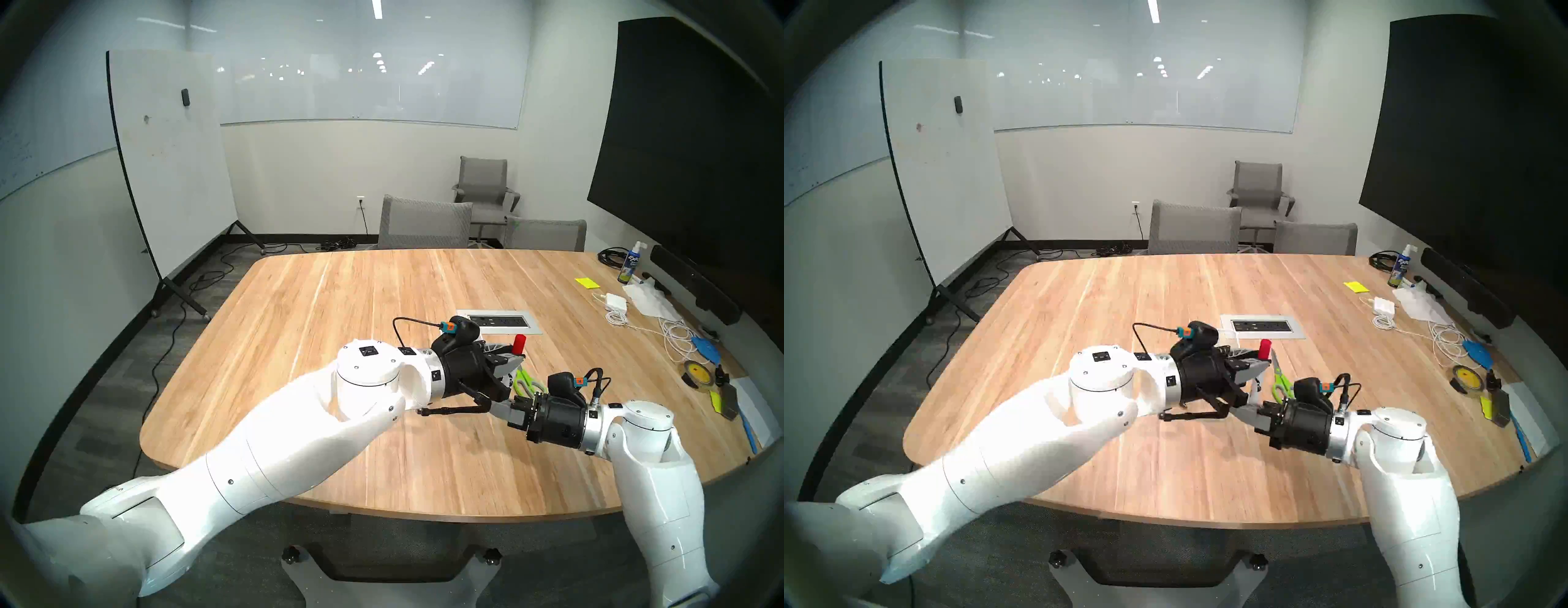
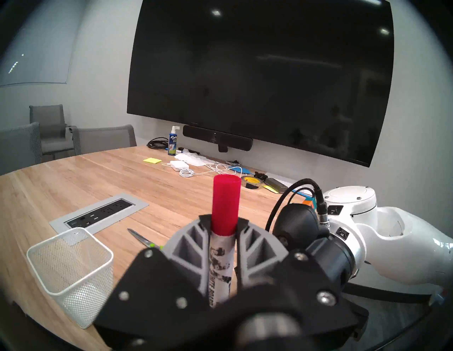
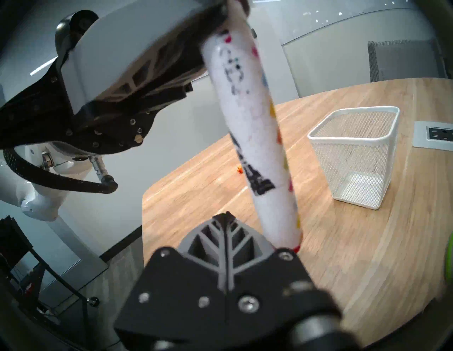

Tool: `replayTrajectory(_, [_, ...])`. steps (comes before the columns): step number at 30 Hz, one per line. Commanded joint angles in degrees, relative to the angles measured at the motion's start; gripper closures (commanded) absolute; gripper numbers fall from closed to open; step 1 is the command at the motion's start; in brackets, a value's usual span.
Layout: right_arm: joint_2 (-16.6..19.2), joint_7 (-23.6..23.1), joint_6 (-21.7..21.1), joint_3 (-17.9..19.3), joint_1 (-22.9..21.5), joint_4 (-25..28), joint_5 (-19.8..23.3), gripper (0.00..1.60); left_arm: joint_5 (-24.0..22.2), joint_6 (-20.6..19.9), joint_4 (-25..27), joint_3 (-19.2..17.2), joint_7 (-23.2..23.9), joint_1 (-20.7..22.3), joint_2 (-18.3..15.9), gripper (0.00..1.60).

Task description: Place the pen, the marker, and the scissors into the pen holder

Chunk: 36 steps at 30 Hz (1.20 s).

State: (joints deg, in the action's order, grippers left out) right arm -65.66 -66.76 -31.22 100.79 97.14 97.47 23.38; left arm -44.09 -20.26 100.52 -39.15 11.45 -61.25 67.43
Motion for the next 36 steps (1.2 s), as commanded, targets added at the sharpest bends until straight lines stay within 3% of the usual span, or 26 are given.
replayTrajectory(1, [1.94, -2.77, -1.49, 0.85, 0.69, 1.75, 1.19, 1.6, 0.81, -0.2, 0.68, -1.02, -1.56, -0.09, -1.84, 1.6])
replayTrajectory(15, [2.48, -2.97, -0.73, 2.8, 0.79, 0.74, 0.11, 1.6, 1.54, 0.01, 1.91, -3.38, -4.52, -1.21, -5.45, 1.6])
replayTrajectory(24, [0.77, 0.29, 3.86, 2.68, -0.96, -2.21, -1.97, 1.6, 1.99, -0.38, 2.58, -3.62, -5.53, -0.44, -6.0, 1.6])
replayTrajectory(29, [-1.05, 1.84, 10.13, 3.87, -2.35, -5.41, -2.92, 1.6, 1.78, -0.64, 3.69, -3.88, -5.86, -0.07, -6.55, 1.6])
replayTrajectory(36, [-1.71, 2.68, 15.58, 4.73, -3.6, -8.2, -3.61, 1.6, 1.63, -0.55, 3.98, -3.81, -6.03, 0.14, -6.61, 1.6])
